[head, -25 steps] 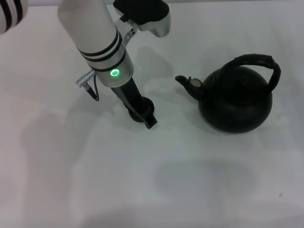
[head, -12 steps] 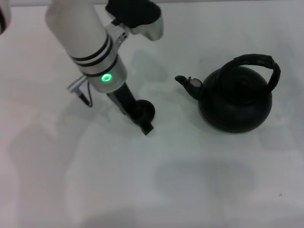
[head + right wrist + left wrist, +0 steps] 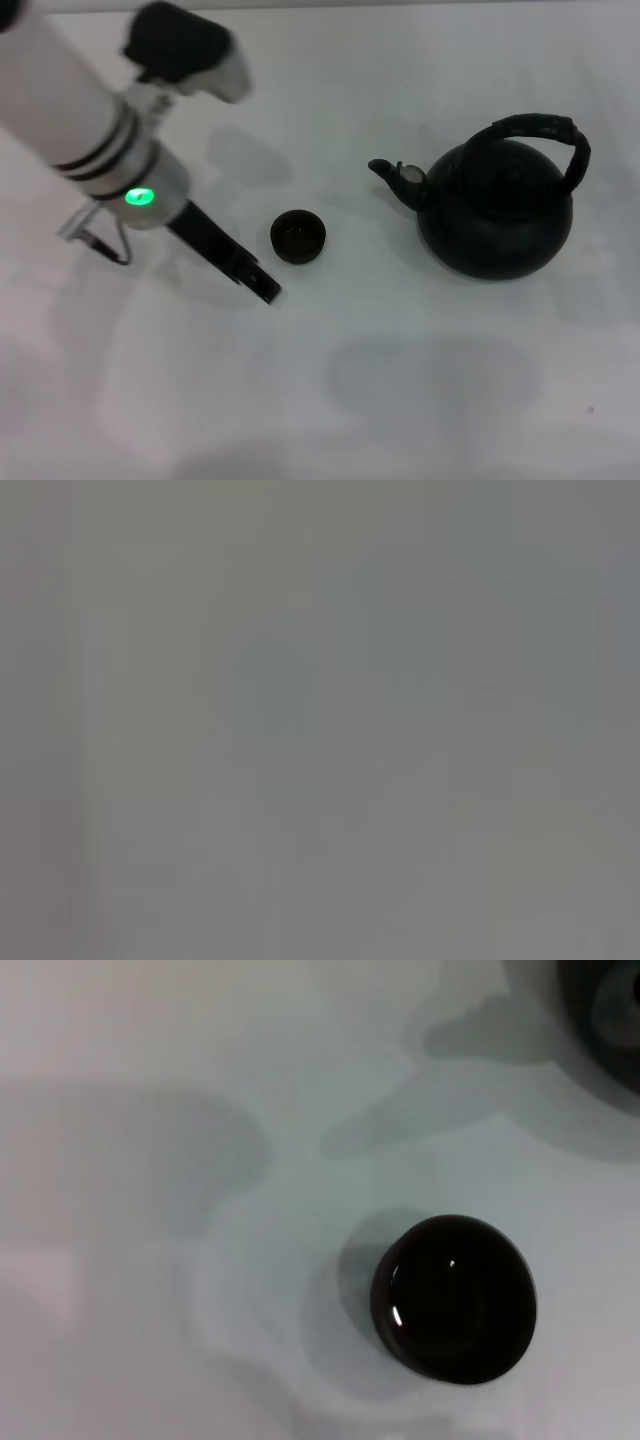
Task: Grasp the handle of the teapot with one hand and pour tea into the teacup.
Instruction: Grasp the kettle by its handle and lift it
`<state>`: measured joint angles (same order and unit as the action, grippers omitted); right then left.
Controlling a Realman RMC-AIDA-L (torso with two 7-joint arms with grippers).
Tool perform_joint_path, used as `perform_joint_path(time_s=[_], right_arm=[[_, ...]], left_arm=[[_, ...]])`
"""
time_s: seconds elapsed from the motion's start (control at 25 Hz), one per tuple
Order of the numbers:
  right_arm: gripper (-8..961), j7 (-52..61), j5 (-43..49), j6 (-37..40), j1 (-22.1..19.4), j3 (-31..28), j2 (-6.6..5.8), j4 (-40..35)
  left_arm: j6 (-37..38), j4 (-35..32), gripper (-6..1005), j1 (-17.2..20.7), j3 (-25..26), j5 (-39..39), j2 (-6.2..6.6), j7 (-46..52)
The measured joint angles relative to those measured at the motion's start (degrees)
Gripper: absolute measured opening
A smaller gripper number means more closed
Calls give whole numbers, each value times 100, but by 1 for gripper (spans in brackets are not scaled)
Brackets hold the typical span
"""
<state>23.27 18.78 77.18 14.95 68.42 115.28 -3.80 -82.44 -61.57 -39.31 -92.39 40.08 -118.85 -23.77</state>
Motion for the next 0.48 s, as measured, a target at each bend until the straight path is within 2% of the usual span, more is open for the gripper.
perform_joint_path(time_s=[0.16,0.32,0.36,0.4,0.44,0.48], right_arm=[[825,47,332,186,-194,80,-116,-148],[825,385,1057,256,-655,85,-280,-809],[825,385,1057,256,-655,85,-280,-809],[825,554,1310,221,-819,85,-336,-1076],[825,1222,1945,-39,-1259,85,-440,-1910],[825,1444,2121,-127,-1404,85,-462,-2178]], left_arm=[[69,-811,854,888,725,291,2,-705],[438,-1243,852,1651,1168,1156,-4,-1793],[529,-1270,852,1785,1241,1363,-4,-2038],[668,-1288,852,1982,1352,1699,-5,-2448],[769,-1256,851,2177,1494,2105,-6,-2928],[790,-1226,851,2245,1556,2251,-6,-3114]])
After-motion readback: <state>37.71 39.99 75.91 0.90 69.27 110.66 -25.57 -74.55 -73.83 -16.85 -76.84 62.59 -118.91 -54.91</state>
